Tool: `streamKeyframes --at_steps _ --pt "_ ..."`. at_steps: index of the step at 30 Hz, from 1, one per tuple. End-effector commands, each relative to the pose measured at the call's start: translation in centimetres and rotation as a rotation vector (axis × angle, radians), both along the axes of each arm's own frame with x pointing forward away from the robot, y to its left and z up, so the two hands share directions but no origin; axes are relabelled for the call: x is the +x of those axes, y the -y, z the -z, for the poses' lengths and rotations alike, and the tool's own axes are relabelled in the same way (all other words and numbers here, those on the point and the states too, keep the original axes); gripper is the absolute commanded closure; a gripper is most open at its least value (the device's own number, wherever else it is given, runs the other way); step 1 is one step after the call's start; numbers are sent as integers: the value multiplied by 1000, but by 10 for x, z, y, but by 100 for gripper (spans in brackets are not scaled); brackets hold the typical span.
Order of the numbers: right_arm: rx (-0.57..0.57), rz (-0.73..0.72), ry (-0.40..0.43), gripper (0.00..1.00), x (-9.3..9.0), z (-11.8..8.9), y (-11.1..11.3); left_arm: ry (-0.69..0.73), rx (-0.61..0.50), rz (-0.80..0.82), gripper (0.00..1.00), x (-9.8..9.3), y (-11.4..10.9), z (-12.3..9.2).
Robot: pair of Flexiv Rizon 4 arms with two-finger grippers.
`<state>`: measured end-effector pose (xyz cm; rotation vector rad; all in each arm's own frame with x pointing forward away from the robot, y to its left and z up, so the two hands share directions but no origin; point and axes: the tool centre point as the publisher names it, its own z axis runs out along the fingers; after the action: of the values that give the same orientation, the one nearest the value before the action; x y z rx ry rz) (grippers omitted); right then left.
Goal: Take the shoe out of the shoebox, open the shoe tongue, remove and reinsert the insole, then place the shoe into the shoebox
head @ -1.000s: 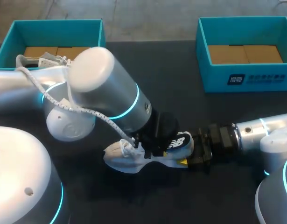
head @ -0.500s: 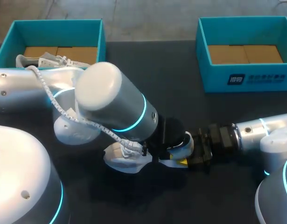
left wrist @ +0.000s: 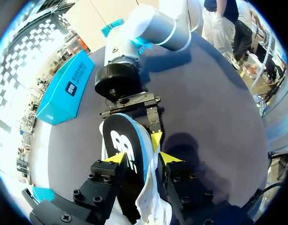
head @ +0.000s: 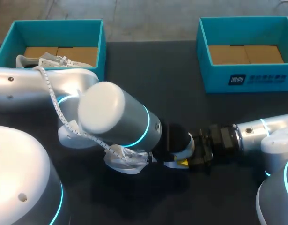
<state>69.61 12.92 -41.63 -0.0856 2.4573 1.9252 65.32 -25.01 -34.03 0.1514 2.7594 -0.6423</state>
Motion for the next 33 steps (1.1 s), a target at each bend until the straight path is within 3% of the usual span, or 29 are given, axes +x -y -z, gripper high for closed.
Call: streamKeyframes --at_steps 1,20,25,27,33 --pt "-3 1 0 100 -2 0 0 14 -4 -17 58 0 8 4" --pt "-3 1 0 100 -2 0 0 55 -31 -45 62 17 10 5" --pt "-3 1 0 100 -2 0 0 50 -43 -47 76 18 8 4" --pt "-3 1 0 100 -2 0 0 50 -44 -46 100 18 7 3" --pt "-3 1 0 100 -2 0 0 53 -52 -42 100 17 6 0"
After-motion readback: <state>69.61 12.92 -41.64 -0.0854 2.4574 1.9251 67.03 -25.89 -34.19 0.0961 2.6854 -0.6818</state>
